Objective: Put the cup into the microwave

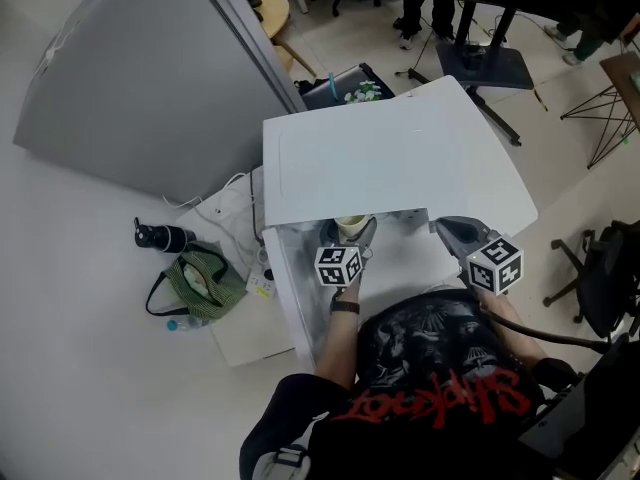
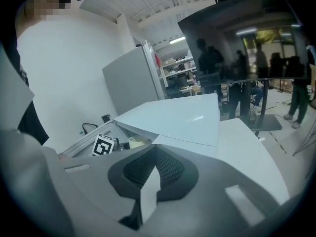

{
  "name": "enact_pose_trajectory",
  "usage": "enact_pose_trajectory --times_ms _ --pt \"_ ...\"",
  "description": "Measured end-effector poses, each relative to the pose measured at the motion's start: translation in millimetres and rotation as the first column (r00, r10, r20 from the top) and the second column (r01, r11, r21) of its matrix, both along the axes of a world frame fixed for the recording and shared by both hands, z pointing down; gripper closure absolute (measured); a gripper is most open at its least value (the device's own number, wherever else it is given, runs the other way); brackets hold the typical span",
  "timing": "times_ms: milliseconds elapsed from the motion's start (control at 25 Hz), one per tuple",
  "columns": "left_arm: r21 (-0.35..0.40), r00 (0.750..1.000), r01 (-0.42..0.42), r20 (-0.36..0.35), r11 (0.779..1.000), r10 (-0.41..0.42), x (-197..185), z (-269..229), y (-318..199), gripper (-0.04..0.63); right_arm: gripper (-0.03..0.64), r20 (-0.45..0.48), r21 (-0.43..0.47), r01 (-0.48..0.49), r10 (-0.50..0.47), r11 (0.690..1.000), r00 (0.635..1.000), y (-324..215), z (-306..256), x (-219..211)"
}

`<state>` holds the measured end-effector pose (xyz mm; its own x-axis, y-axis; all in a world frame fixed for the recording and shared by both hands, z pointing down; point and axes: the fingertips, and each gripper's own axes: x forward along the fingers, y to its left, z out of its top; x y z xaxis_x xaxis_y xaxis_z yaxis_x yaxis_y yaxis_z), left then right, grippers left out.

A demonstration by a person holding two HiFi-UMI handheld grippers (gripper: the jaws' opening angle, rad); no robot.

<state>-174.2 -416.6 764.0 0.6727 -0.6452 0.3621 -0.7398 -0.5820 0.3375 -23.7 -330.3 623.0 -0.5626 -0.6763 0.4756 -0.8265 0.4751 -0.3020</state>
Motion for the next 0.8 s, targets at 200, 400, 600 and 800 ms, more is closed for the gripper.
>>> enact_pose_trajectory --times_ms 200,400,600,800 --pt "-0.018 1.000 -0.005 0.023 1.000 0.006 0 7 -16 0.155 0.617 0.009 0.025 -0.027 0.026 0.999 1.000 2 -8 4" --pt "-0.031 0.999 -0.004 0.047 1.000 0.005 -3 17 -23 0.156 0.617 0.005 0.016 -0.037 0.037 0.999 0.999 7 -6 2" --pt "-0.028 0.999 -0.011 0.039 1.000 0.012 0 20 -27 0.156 0.617 0.001 0.018 -0.059 0.059 0.998 0.998 10 -6 4" --pt "-0.037 0.998 -0.031 0.050 0.999 0.033 6 25 -33 0.156 0.617 0.000 0.025 -0.071 0.071 0.997 0.997 12 -7 4"
